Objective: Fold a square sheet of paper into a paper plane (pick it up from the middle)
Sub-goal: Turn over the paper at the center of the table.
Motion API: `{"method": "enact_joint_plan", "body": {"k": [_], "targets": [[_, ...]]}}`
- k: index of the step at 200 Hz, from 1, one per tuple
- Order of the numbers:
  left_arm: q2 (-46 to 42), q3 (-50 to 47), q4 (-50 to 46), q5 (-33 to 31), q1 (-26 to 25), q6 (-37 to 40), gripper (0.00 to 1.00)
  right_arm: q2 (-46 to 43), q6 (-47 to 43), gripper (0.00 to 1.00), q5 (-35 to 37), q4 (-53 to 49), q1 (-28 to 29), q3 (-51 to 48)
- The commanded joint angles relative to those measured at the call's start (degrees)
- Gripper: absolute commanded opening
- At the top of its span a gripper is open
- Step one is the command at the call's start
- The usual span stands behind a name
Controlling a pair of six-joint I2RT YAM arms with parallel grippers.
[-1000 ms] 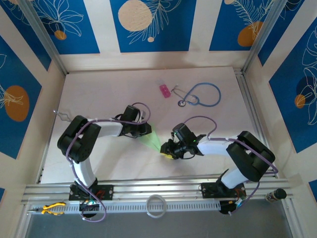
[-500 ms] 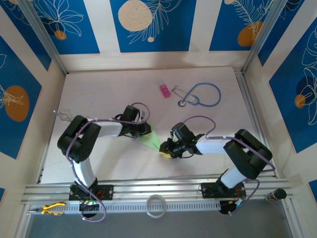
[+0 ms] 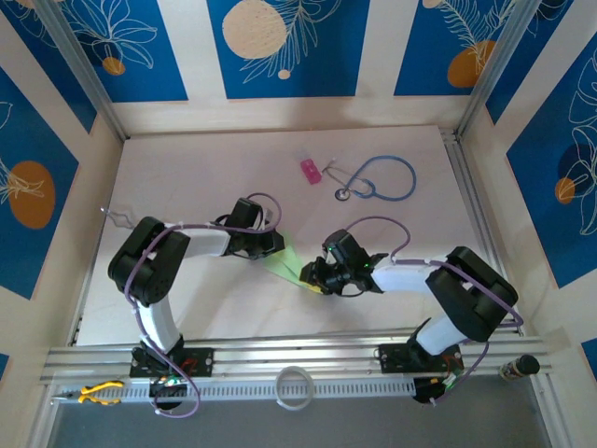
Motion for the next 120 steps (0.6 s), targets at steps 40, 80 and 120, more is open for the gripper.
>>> {"method": "enact_joint_plan", "body": {"k": [40,80,120], "targets": [[1.8,-1.6,-3.0,-0.3,1.3,-1.3,0.14,2.1,0.4,0.35,0.5,-3.2,0.7,1.1],[1.8,-1.9,-2.4,0.1,1.4,-1.8,0.14,2.8,0.3,0.36,0.2,-1.8,0.5,1.5],[1.6,-2.0,-2.6,0.0,1.5,-1.7,0.14,0.0,0.8,0.36,1.1,1.7,0.5,-0.5]]}}
